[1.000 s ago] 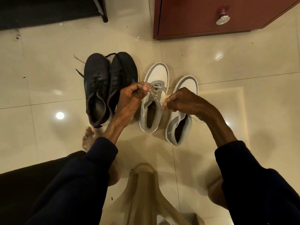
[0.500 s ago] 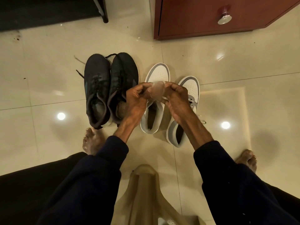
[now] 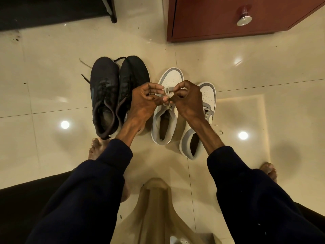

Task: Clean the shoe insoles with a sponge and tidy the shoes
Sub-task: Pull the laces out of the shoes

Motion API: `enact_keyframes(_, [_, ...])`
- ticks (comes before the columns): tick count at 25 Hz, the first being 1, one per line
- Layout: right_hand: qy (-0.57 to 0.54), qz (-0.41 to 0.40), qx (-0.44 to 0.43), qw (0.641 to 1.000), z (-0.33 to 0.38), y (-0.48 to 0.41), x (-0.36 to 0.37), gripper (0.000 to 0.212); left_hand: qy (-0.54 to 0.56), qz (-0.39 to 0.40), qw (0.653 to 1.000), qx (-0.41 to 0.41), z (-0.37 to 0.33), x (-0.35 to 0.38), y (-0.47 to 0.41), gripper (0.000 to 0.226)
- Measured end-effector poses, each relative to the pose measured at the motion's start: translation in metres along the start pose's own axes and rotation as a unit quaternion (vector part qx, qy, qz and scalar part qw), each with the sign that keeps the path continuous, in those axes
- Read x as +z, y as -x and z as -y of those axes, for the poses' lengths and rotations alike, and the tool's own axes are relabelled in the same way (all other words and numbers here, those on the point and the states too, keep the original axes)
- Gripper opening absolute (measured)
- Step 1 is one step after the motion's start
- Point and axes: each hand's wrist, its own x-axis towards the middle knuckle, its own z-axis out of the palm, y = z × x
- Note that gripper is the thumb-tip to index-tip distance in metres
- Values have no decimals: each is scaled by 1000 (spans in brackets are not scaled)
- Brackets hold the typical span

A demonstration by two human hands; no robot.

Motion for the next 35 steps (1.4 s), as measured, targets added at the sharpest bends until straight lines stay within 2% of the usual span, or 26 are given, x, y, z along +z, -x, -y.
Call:
enact_keyframes(3, [8,24,-24,999,-2,5,3,22,-55,11,998,3,-1,0,-4,43])
enact_keyframes(6, [17,41,-43,998,-2,10,3,34,-75,27,997,18,-4,1,-2,23])
enact_keyframes(9, [21,35,-64,997,-3,14,3,34,-65,-26,998,-6,-3,5,-2,10])
enact_keyframes(13, [-2,3,-80,997,-6,17,5,23,-53,-72,995,-38,-1,10,-2,10])
enact_keyframes(16, [-9,-18,-71,997,-7,19,7,29,-26,-104,991,-74,-3,14,-1,7])
enact_keyframes(22, [45,-4,-95,994,-14,17,7,21,-2,-137,983,-125,-4,18,0,6])
enact_keyframes(27, [100,40,-74,991,-11,11,5,19,-4,-90,993,-75,-1,11,6,17])
enact_keyframes(31, [132,29,-52,989,-9,8,5,15,-57,-64,996,-9,1,10,7,15])
enact_keyframes(35, [65,-2,15,998,-3,8,3,21,-55,-51,997,-4,2,9,8,13])
